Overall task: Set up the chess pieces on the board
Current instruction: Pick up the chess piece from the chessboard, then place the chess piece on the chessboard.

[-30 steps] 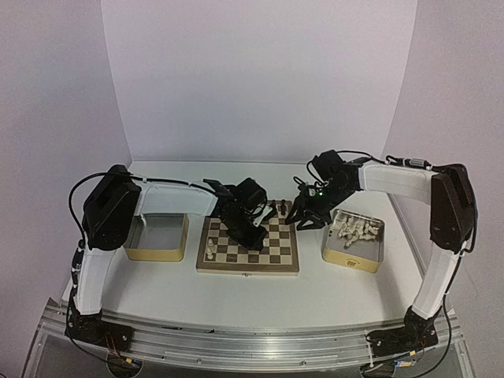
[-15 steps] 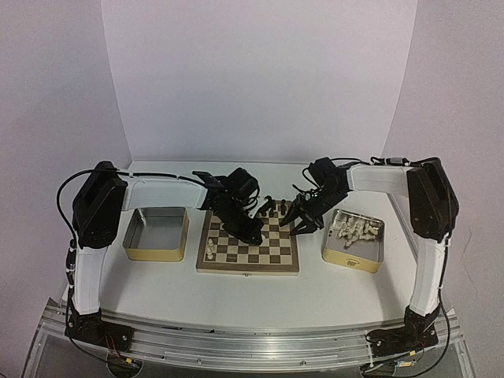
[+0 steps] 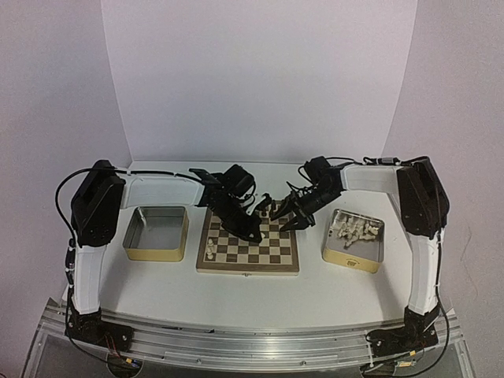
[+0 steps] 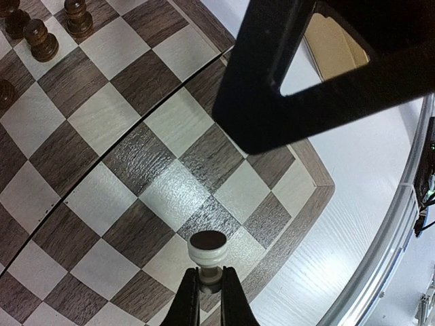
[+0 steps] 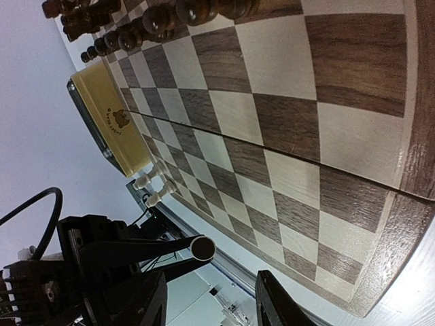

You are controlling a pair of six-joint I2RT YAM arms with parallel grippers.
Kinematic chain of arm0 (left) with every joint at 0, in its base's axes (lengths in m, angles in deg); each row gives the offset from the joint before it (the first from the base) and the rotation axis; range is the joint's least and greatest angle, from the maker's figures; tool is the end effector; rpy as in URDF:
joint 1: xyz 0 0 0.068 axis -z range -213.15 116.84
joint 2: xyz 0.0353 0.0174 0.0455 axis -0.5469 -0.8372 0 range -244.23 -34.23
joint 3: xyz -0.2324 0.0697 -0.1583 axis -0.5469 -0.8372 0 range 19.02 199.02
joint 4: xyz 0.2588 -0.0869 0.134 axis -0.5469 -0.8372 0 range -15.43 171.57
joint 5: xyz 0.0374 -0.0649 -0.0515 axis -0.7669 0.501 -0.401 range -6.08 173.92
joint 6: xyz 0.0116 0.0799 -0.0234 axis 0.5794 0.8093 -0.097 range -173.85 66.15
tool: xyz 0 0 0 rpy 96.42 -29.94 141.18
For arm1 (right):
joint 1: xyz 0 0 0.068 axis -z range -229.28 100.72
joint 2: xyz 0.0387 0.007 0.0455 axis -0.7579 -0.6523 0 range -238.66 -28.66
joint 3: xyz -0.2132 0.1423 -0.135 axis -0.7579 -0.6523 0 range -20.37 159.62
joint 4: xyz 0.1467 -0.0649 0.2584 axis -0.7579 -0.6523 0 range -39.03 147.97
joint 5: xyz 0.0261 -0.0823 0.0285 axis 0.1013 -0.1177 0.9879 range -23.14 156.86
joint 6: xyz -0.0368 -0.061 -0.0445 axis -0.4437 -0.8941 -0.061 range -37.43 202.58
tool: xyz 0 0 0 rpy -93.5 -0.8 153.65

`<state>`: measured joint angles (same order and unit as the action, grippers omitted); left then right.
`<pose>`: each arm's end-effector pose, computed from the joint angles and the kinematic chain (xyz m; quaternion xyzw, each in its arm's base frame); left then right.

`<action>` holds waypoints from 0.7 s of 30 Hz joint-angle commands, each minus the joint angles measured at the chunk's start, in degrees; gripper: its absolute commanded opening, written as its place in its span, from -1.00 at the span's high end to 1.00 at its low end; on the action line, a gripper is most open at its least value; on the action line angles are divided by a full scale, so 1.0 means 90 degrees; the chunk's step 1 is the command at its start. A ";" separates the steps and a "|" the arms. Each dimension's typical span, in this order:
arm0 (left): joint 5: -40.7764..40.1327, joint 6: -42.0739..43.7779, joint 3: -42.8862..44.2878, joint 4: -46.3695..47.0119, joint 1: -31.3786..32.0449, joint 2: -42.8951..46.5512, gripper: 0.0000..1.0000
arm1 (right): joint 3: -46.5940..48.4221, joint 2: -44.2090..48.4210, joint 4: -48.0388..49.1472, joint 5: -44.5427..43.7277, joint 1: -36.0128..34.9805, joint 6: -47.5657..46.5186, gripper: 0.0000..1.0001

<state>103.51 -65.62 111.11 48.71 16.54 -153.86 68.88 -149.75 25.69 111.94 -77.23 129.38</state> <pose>0.3143 -0.4087 0.1526 0.3507 0.8869 -0.2699 0.1324 0.4158 0.2796 0.1391 -0.0627 -0.9020 -0.4225 0.0624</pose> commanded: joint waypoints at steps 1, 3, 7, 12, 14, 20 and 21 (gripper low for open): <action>0.0208 -0.0010 0.0142 0.0189 -0.0104 0.0498 1.00 | 0.0147 -0.0103 0.0160 0.0618 -0.0048 -0.0059 0.12; 0.0265 -0.0032 0.0165 0.0222 -0.0135 0.0519 1.00 | 0.0152 -0.0136 0.0168 0.0757 -0.0072 -0.0096 0.12; 0.0377 -0.0068 0.0205 0.0271 -0.0177 0.0551 1.00 | 0.0230 -0.0239 0.0175 0.0912 -0.0133 -0.0131 0.12; 0.0503 -0.0089 0.0269 0.0292 -0.0190 0.0542 1.00 | 0.0381 -0.0365 0.0173 0.1008 -0.0269 -0.0161 0.12; 0.0527 -0.0089 0.0302 0.0292 -0.0196 0.0537 1.00 | 0.0429 -0.0415 0.0181 0.1037 -0.0297 -0.0160 0.12; 0.0558 -0.0089 0.0347 0.0292 -0.0201 0.0539 1.00 | 0.0470 -0.0461 0.0188 0.1084 -0.0321 -0.0175 0.13; 0.0557 -0.0089 0.0355 0.0290 -0.0206 0.0536 1.00 | 0.0471 -0.0462 0.0188 0.1093 -0.0328 -0.0180 0.14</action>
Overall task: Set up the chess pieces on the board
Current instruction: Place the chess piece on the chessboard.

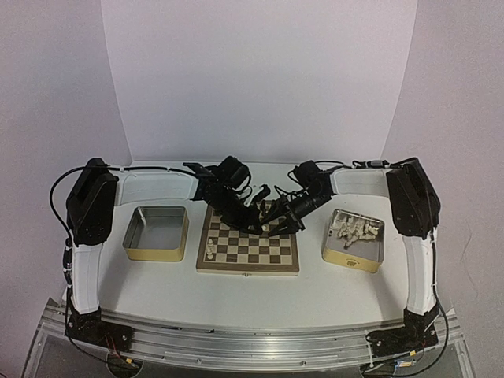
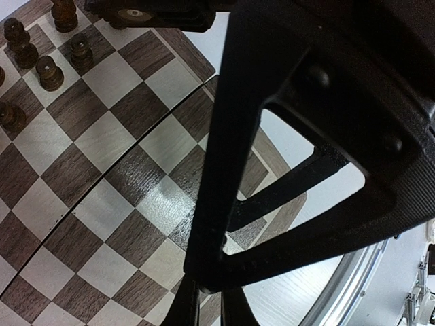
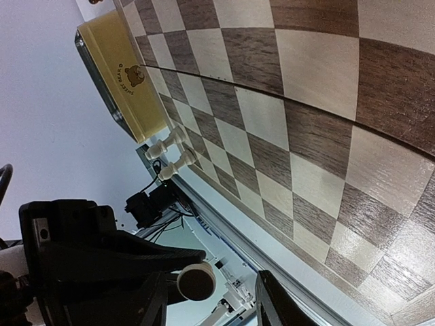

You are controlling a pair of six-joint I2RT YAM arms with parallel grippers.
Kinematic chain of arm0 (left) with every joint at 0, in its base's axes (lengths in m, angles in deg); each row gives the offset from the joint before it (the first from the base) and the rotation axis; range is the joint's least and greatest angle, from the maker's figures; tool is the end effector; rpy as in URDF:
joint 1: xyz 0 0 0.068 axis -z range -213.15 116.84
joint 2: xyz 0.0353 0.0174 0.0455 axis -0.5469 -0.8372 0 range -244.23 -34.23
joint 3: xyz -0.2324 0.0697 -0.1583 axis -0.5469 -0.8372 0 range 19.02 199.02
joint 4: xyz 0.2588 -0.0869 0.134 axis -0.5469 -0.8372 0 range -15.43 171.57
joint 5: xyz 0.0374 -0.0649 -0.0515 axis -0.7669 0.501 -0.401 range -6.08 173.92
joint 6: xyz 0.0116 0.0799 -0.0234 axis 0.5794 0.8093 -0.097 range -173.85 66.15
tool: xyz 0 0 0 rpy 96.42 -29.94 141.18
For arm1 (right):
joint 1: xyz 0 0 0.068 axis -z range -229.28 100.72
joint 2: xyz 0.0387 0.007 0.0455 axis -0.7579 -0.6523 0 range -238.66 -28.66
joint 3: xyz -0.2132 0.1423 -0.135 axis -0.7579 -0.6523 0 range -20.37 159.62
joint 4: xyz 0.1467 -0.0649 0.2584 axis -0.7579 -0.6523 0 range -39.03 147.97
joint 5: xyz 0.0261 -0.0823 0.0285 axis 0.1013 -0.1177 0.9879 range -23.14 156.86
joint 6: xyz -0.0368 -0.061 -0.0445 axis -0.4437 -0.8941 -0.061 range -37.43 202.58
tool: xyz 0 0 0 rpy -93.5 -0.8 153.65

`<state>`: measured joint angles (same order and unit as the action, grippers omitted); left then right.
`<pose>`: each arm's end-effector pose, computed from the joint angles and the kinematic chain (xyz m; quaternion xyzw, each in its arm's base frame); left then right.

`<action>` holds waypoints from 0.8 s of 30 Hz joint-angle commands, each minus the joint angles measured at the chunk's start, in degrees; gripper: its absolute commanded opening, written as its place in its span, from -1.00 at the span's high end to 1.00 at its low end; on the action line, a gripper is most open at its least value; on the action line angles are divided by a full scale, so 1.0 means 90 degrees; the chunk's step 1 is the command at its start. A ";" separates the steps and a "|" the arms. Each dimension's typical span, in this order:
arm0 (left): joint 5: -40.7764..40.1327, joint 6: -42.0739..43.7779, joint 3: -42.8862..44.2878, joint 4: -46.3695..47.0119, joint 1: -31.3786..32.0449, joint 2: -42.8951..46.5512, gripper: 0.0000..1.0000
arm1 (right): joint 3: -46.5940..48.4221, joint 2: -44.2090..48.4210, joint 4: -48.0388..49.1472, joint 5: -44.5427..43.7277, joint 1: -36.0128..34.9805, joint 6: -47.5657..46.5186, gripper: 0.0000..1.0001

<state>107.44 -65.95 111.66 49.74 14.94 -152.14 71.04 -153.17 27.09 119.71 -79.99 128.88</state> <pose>0.3232 -0.4041 0.1738 0.3450 0.8752 -0.3081 0.1419 0.4061 0.3094 0.1308 -0.0191 -0.8780 -0.4649 0.1122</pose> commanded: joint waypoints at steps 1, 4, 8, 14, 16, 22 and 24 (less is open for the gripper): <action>0.0124 -0.0053 0.0300 0.0177 -0.0030 0.0339 1.00 | 0.0222 -0.0085 0.0032 0.0231 -0.0022 -0.0125 0.15; 0.0148 -0.0051 0.0310 0.0186 -0.0040 0.0336 1.00 | 0.0204 -0.0082 0.0043 0.0192 -0.0023 -0.0116 0.23; 0.0192 -0.0046 0.0315 0.0186 -0.0041 0.0330 1.00 | 0.0244 -0.0127 0.0065 0.0181 -0.0016 -0.0075 0.35; 0.0190 -0.0032 0.0329 0.0193 -0.0041 0.0340 1.00 | 0.0325 -0.0184 0.0138 0.0276 -0.0023 0.0018 0.47; 0.0185 -0.0032 0.0329 0.0202 -0.0044 0.0343 1.00 | 0.0340 -0.0223 0.0174 0.0334 -0.0022 0.0062 0.48; 0.0155 -0.0024 0.0338 0.0214 -0.0050 0.0360 1.00 | 0.0295 -0.0225 0.0274 0.0418 -0.0022 0.0132 0.55; 0.0142 -0.0023 0.0344 0.0216 -0.0054 0.0363 1.00 | 0.0264 -0.0207 0.0294 0.0426 -0.0019 0.0149 0.65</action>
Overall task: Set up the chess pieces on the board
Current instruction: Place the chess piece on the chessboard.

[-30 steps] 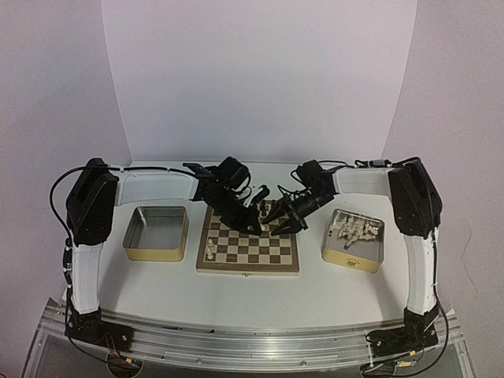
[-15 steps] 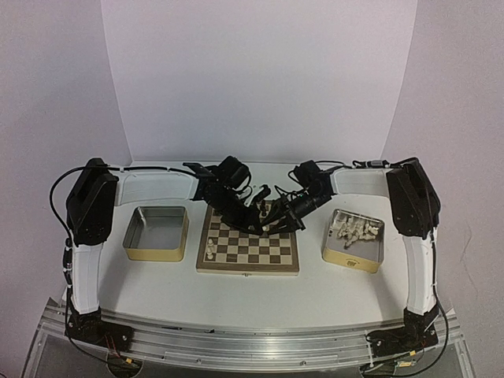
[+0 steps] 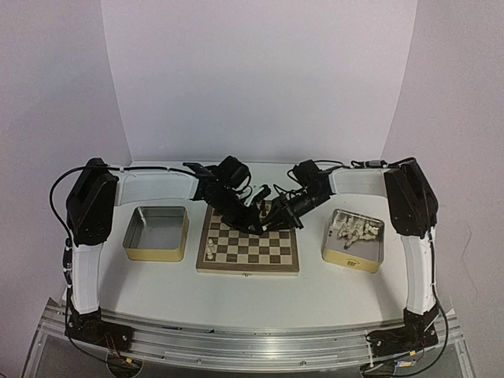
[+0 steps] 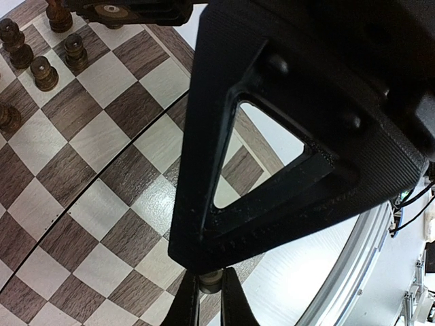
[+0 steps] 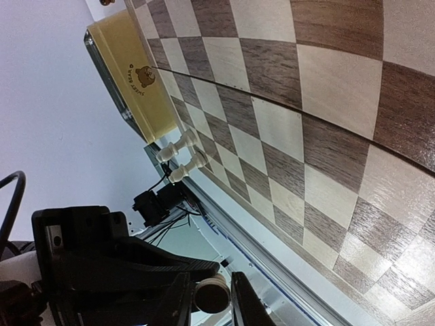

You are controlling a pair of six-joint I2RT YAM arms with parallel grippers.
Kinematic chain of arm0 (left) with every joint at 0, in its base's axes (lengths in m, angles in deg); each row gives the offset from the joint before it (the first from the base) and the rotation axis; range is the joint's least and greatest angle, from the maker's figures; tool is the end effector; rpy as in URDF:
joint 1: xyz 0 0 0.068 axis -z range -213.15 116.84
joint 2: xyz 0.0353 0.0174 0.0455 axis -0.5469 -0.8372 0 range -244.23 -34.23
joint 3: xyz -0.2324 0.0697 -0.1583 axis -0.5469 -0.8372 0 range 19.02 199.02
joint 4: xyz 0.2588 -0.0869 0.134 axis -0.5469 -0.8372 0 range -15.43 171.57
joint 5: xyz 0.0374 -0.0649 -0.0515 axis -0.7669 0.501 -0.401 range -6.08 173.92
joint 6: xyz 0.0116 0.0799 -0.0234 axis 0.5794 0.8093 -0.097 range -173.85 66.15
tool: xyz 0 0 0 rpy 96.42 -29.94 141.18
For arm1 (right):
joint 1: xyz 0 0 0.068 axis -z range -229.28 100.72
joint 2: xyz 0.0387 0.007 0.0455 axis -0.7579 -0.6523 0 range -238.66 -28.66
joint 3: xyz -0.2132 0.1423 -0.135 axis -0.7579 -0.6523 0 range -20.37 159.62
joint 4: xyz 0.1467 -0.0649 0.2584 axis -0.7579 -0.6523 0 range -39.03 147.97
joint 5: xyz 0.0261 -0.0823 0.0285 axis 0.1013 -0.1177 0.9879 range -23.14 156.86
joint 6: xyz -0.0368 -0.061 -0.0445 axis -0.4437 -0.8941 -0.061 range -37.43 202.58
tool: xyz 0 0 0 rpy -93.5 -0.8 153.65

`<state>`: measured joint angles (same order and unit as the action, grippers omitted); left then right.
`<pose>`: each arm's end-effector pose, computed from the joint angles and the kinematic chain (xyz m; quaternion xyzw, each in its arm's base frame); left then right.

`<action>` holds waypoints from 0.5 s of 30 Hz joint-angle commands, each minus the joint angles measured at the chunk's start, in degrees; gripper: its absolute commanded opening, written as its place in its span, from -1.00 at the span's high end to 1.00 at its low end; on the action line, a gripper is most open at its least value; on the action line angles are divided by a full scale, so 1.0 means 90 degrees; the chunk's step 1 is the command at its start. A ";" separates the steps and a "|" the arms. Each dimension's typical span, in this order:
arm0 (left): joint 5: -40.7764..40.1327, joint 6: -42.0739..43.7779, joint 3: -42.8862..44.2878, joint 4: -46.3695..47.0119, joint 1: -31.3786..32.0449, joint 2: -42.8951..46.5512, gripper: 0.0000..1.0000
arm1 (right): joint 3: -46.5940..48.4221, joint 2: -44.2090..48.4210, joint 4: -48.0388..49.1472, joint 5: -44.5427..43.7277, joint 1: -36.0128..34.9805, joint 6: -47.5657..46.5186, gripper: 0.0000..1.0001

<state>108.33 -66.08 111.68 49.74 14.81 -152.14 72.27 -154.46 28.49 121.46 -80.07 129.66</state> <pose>0.3232 -0.4039 0.1743 0.3446 0.8738 -0.3142 0.1380 0.4107 0.3146 0.1297 -0.0150 -0.8700 -0.4788 0.1166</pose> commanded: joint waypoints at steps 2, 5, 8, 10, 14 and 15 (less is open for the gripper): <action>0.0042 -0.0008 0.0346 0.0216 -0.0051 0.0357 1.00 | 0.0112 -0.0054 0.0160 0.0233 -0.0015 0.0079 0.72; 0.0030 -0.0001 0.0347 0.0198 -0.0056 0.0347 1.00 | 0.0107 -0.0035 0.0183 0.0247 -0.0013 0.0114 0.80; 0.0032 0.0015 0.0356 0.0187 -0.0062 0.0348 1.00 | 0.0091 -0.0014 0.0194 0.0291 -0.0012 0.0120 0.60; 0.0027 0.0021 0.0358 0.0173 -0.0070 0.0356 1.00 | 0.0061 0.0009 0.0199 0.0317 -0.0008 0.0097 0.47; 0.0019 0.0039 0.0364 0.0148 -0.0084 0.0343 1.00 | -0.0027 0.0050 0.0213 0.0324 -0.0010 0.0091 0.49; 0.0028 0.0045 0.0372 0.0147 -0.0085 0.0343 1.00 | -0.0029 0.0049 0.0217 0.0320 -0.0008 0.0091 0.55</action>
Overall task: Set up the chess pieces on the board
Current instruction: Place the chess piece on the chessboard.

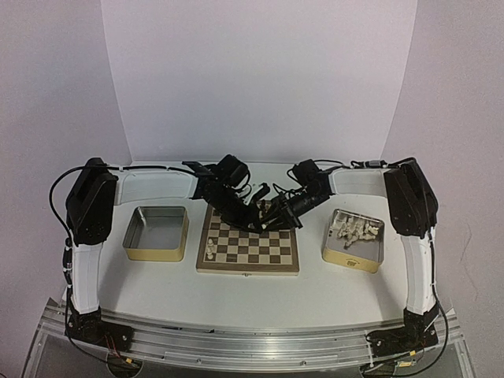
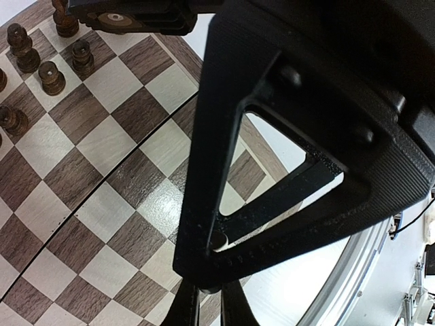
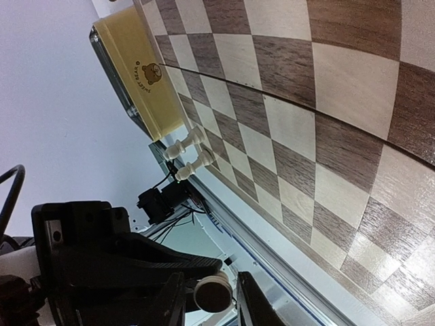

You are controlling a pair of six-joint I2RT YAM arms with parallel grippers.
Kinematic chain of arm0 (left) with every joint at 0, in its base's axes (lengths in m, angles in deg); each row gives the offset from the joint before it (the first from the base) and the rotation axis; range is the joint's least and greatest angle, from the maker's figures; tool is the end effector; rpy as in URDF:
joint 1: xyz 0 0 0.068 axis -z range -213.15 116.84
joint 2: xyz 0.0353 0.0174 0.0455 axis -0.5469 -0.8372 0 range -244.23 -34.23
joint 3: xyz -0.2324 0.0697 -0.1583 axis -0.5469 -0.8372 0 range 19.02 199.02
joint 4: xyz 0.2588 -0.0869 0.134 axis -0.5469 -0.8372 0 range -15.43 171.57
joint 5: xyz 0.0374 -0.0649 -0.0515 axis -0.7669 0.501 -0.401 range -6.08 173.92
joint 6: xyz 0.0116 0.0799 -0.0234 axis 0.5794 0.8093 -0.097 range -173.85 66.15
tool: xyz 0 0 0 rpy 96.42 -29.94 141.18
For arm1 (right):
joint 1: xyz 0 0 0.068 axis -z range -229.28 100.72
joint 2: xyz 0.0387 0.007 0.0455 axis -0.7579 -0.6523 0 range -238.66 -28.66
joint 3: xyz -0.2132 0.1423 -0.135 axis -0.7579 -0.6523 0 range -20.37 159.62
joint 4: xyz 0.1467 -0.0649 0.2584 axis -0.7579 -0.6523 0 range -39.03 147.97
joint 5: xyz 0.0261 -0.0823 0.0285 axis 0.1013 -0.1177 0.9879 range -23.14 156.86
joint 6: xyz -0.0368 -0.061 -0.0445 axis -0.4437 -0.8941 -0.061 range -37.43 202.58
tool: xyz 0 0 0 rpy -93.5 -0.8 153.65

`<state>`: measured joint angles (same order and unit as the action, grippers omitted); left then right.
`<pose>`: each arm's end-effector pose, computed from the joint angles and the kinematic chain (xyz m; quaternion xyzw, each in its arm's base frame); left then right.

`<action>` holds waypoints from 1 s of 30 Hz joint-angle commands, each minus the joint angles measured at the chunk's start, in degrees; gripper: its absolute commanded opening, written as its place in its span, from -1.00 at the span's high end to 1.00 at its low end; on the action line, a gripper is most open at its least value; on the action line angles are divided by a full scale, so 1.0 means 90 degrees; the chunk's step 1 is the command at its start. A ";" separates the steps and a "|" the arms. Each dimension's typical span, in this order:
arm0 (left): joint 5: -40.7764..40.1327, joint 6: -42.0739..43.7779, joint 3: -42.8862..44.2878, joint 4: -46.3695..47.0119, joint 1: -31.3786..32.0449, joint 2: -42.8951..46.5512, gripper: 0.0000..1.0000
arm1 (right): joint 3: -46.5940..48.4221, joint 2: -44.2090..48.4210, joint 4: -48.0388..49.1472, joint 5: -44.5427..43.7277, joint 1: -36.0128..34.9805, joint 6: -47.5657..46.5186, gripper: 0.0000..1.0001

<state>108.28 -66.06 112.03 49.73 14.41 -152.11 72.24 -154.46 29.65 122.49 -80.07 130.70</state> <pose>0.3268 -0.4024 0.1768 0.3420 0.8740 -0.3147 0.1421 0.4116 0.3160 0.1316 -0.0156 -0.8647 -0.4876 0.1194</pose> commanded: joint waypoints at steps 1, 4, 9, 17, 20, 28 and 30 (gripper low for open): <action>0.0047 0.0045 0.0338 0.0152 -0.0040 0.0338 1.00 | -0.0022 0.0050 0.0089 0.0197 -0.0013 -0.0017 0.66; 0.0048 0.0057 0.0343 0.0135 -0.0046 0.0335 1.00 | 0.0005 0.0050 0.0105 0.0169 -0.0013 0.0021 0.91; -0.0025 0.0050 0.0376 0.0086 -0.0050 0.0352 0.97 | -0.0007 0.0115 0.0134 0.0124 -0.0003 0.0129 1.00; -0.0291 0.0008 0.0590 -0.0367 -0.0082 0.0482 0.09 | -0.0121 0.0326 0.0517 0.0037 0.0106 0.0612 1.00; -0.0229 -0.0040 0.0523 -0.0374 -0.0121 0.0678 -0.10 | -0.0243 0.0420 0.0923 0.0099 0.0129 0.0982 1.00; 0.0530 -0.0736 -0.0367 0.0558 -0.0434 0.1400 -0.25 | -0.0581 0.0693 0.2046 0.0254 0.0243 0.2017 1.00; 0.0691 -0.0999 -0.0646 0.1024 -0.0454 0.1569 -0.26 | -0.0642 0.0741 0.2448 0.0316 0.0266 0.2385 1.00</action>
<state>110.02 -69.85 110.12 50.32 11.21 -143.43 67.20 -152.56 42.87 122.95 -78.18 144.89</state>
